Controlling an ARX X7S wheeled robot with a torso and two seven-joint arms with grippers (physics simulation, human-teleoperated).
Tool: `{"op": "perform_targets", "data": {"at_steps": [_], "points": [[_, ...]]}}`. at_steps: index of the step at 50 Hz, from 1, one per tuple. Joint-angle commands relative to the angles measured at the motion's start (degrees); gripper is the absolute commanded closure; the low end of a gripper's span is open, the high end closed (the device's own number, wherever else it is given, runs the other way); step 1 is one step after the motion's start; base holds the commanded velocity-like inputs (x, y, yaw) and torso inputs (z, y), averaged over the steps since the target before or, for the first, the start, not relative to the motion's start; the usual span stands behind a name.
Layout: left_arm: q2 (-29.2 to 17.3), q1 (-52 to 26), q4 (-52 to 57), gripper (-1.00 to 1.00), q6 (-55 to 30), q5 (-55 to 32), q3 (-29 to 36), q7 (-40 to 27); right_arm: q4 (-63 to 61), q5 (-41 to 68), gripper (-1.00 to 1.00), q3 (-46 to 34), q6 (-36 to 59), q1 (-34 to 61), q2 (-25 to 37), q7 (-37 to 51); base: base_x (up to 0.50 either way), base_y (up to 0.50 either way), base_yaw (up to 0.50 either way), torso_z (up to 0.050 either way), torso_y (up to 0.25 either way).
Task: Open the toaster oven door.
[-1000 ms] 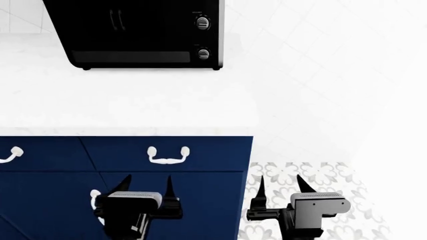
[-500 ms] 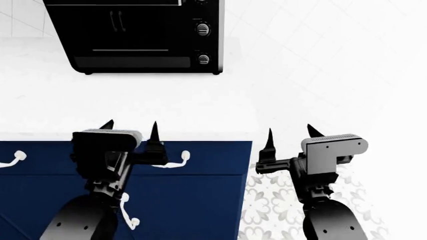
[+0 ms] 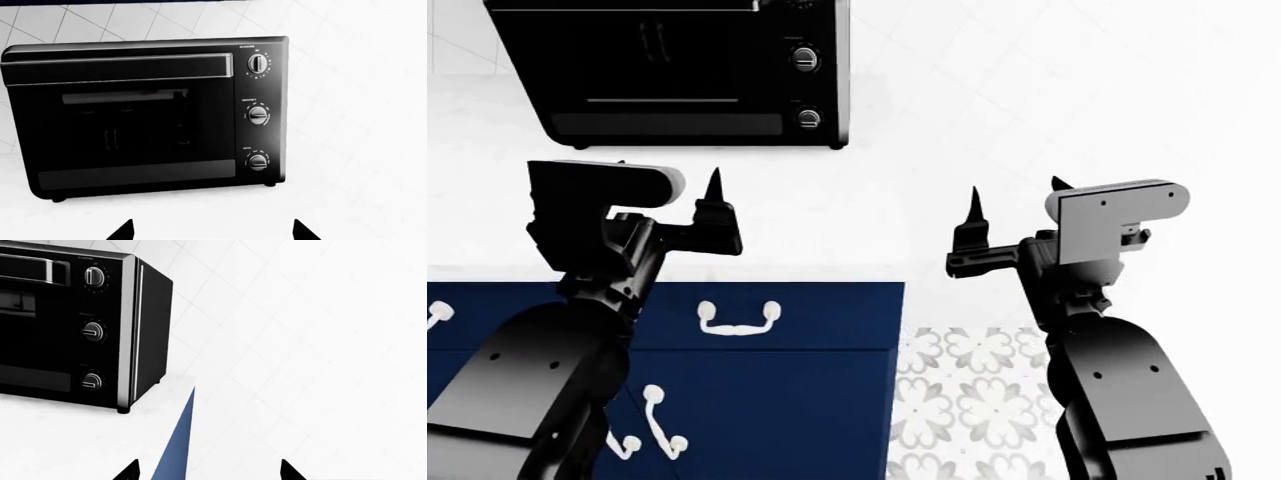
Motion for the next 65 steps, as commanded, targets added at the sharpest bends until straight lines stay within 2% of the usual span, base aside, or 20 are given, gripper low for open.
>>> {"op": "perform_targets", "data": {"at_steps": [1, 30, 35, 40, 42, 49, 53, 60, 65], "points": [[-0.3, -1.4, 0.7, -1.0, -1.6, -0.7, 0.1, -0.3, -0.2, 0.8, -1.0, 0.3, 1.3, 1.2, 0.3, 0.2, 0.0, 0.0, 0.0, 0.0, 0.0], [-1.3, -0.7, 1.1, -1.0, -1.1, -0.9, 0.6, -1.0, 0.7, 1.7, -1.0, -0.4, 0.0, 0.5, 0.5, 0.7, 0.31, 0.0, 0.0, 0.0, 0.0], [-2.2, -0.6, 1.7, -1.0, -1.1, -0.5, 1.4, -0.9, 0.6, 2.0, -1.0, -0.5, -0.3, 0.2, 0.4, 0.8, 0.0, 0.0, 0.0, 0.0, 0.0], [-7.4, -1.4, 2.7, -1.0, -0.6, 3.2, 7.2, 0.8, 0.9, 2.3, -1.0, -0.4, -1.0, -0.3, 0.5, 0.7, 0.0, 0.0, 0.0, 0.0, 0.0], [-11.1, -3.2, 3.4, -1.0, -1.1, 5.8, 11.1, 2.1, 1.0, 2.4, -1.0, -0.3, -1.2, -0.4, 0.5, 0.7, 0.0, 0.0, 0.0, 0.0, 0.0], [-25.4, -14.7, 5.6, -1.0, -5.3, 15.4, 27.3, 10.0, 1.0, 2.8, -1.0, -0.3, -1.6, -0.7, 0.5, 0.8, 0.0, 0.0, 0.0, 0.0, 0.0], [-31.3, -20.8, 6.1, -1.0, -5.5, 19.7, 34.5, 15.2, 0.6, 3.1, -1.0, -0.3, -1.4, -0.9, 0.6, 0.9, 0.0, 0.0, 0.0, 0.0, 0.0], [-38.6, -30.0, 5.2, -1.0, -2.4, 26.1, 43.9, 24.2, 0.6, 3.3, -1.0, -0.7, -1.4, -0.8, 0.6, 1.0, 0.0, 0.0, 0.0, 0.0, 0.0], [-41.1, -33.8, 2.5, -1.0, 1.2, 30.0, 48.3, 27.9, 1.3, 3.4, -1.0, -0.9, -2.1, -0.8, 0.5, 1.0, 0.0, 0.0, 0.0, 0.0, 0.0]]}}
